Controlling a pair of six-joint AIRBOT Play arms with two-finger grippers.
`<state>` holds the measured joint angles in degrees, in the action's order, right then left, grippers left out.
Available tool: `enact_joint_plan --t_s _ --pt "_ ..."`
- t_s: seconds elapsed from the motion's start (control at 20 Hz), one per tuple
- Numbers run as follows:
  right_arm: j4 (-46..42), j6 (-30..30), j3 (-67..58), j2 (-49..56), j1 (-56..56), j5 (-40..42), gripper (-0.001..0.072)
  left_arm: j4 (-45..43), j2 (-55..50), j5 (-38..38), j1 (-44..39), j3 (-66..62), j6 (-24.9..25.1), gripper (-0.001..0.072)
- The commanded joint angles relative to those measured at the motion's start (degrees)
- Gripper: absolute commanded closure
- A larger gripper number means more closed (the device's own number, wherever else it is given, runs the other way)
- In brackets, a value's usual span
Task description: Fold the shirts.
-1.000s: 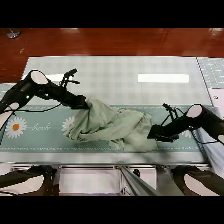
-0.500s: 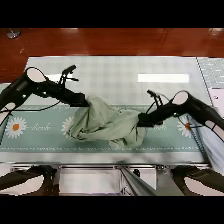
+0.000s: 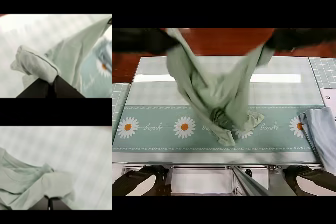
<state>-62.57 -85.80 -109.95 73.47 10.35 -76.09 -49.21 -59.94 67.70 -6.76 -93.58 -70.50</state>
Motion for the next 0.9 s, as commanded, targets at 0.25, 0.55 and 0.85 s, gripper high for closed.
enact_joint_plan --t_s 0.25,0.55,0.85 --pt "-10.1 2.1 -12.2 -21.3 -0.2 2.5 0.0692 -2.1 14.9 -1.7 1.2 -16.3 -1.4 0.0680" --pt "-17.4 2.2 -8.2 -33.5 -0.2 -0.2 0.0692 -14.4 24.3 7.1 1.2 -16.3 -9.3 0.0680" --pt "-23.4 -3.9 0.8 -33.8 -0.2 -7.8 0.0691 -17.5 25.6 14.2 1.2 -7.7 -11.4 0.0680"
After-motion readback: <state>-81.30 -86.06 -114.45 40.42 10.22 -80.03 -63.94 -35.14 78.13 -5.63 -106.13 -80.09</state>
